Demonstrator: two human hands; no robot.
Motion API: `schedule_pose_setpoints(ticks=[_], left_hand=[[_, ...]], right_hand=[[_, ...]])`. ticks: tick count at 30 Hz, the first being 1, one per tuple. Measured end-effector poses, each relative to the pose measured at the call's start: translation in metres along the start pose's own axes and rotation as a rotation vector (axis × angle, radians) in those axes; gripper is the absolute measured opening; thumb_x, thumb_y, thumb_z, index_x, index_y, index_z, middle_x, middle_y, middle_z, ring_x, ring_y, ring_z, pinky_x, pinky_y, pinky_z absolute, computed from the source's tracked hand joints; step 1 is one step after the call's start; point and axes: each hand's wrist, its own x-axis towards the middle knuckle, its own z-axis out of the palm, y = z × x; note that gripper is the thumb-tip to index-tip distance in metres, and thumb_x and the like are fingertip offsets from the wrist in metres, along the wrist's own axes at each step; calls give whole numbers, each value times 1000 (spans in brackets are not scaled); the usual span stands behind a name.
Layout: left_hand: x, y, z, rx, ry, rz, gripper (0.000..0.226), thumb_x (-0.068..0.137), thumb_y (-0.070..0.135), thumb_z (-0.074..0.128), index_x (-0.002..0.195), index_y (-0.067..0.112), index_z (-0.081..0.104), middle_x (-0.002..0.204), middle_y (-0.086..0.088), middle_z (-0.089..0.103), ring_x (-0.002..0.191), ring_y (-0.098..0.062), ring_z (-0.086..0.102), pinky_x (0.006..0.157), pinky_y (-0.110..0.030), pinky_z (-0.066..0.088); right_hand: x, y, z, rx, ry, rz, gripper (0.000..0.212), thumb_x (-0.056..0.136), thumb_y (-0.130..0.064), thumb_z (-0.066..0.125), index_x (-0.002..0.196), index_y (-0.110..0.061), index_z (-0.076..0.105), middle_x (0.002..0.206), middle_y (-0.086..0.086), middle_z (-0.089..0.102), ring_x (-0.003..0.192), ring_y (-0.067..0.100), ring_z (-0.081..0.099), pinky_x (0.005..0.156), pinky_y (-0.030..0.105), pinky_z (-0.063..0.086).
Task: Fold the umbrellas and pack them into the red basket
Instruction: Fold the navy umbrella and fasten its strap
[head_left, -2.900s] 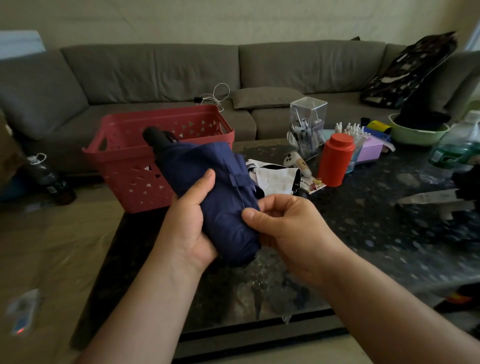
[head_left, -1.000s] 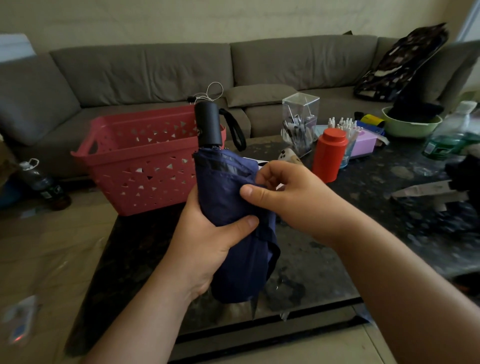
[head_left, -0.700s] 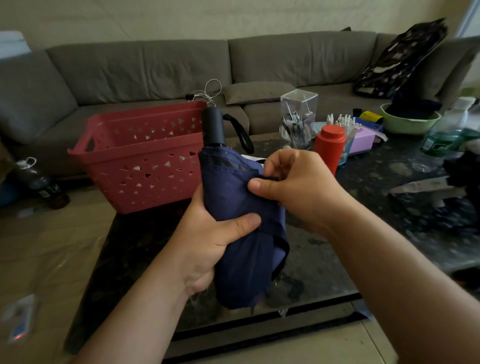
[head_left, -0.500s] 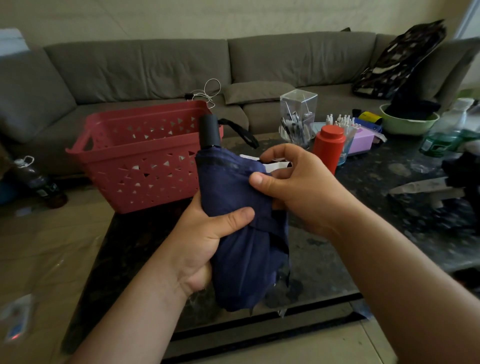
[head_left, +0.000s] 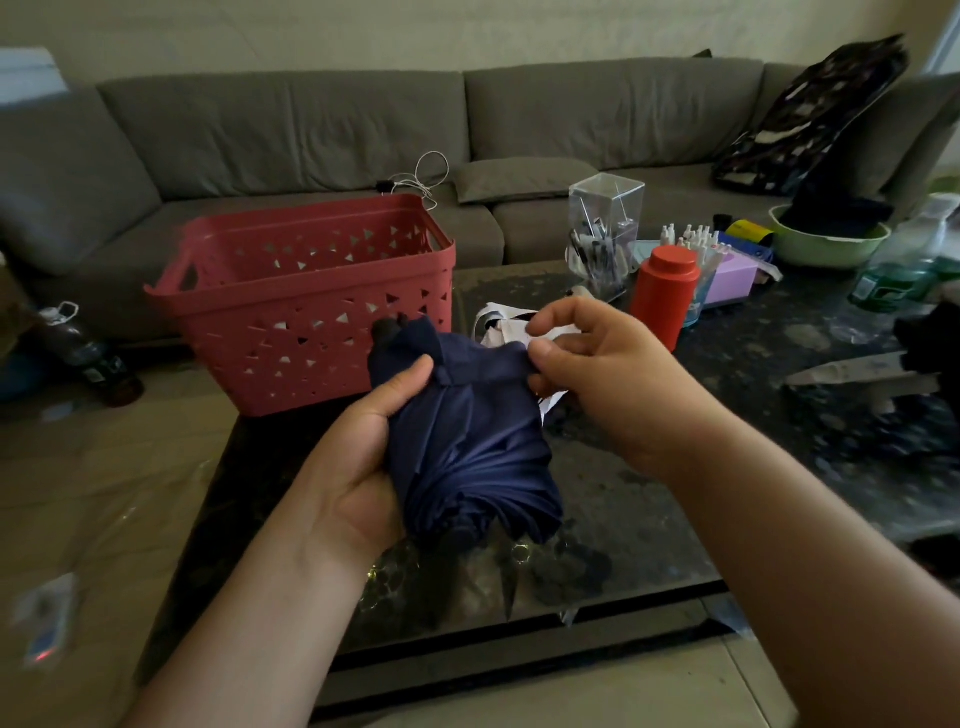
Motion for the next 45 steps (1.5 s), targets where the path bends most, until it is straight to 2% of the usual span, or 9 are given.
schedule_pose_setpoints(ticks=[6, 10, 14, 17, 20, 28, 33, 41, 45], left_hand=[[6, 8, -9, -65, 104, 23, 49, 99, 41, 56, 123, 3, 77, 129, -18, 73, 111, -34, 75, 91, -57, 57], [4, 7, 1, -28, 168, 123, 39, 101, 36, 59, 118, 6, 76, 116, -18, 78, 102, -34, 77, 88, -50, 63], [6, 5, 2, 23, 240, 273, 45, 89, 25, 75, 130, 7, 69, 122, -24, 74, 105, -42, 76, 90, -55, 60], [5, 7, 4, 17, 275, 353, 62, 80, 21, 80, 139, 12, 62, 124, -22, 74, 107, -42, 75, 84, -58, 63], [1, 7, 9, 18, 234, 306, 39, 93, 28, 68, 127, 9, 69, 114, -20, 78, 97, -35, 79, 81, -50, 65], [-1, 12, 4, 15, 198, 221, 43, 95, 34, 64, 126, 5, 72, 121, -22, 76, 110, -37, 75, 95, -50, 55], [-1, 4, 7, -12, 173, 176, 45, 104, 36, 51, 123, 2, 73, 121, -24, 75, 110, -40, 74, 103, -53, 51], [8, -7, 10, -17, 175, 154, 51, 103, 32, 44, 97, 0, 83, 105, -23, 78, 85, -35, 79, 81, -44, 64], [7, -4, 10, -22, 224, 194, 44, 104, 33, 46, 120, 4, 74, 105, -20, 78, 88, -35, 77, 88, -45, 58]], right_hand=[[-13, -3, -2, -430, 401, -305, 10, 90, -36, 76, 89, -36, 66, 99, -10, 67, 88, 0, 61, 78, 20, 46], [-29, -5, 20, -227, 113, -209, 17, 96, -35, 73, 86, -22, 73, 72, -8, 66, 63, -1, 56, 64, 19, 45], [-33, 3, 38, -36, -177, 31, 60, 88, -63, 70, 87, -3, 67, 76, 8, 54, 69, 15, 49, 63, 29, 38], [-34, 3, 44, 46, -163, 63, 33, 88, -44, 76, 81, -12, 72, 75, 5, 61, 65, 9, 55, 59, 20, 43], [-29, 5, 42, 95, -137, 48, 16, 94, -23, 76, 79, -16, 74, 76, 9, 65, 69, 12, 58, 63, 22, 46], [-22, 5, 29, -16, -80, -17, 19, 99, -19, 71, 96, -33, 83, 74, 3, 63, 76, 17, 57, 78, 37, 48], [-28, 0, 31, -111, -103, -56, 27, 99, -12, 69, 91, -33, 82, 59, -11, 61, 57, 3, 54, 58, 18, 44], [-42, -13, 34, -623, -190, -253, 24, 91, -34, 70, 109, -46, 77, 99, -8, 53, 92, 4, 55, 82, 24, 47], [-45, -16, 31, -589, -232, -287, 19, 82, -31, 75, 92, -47, 75, 98, -8, 52, 93, 5, 54, 86, 29, 49]])
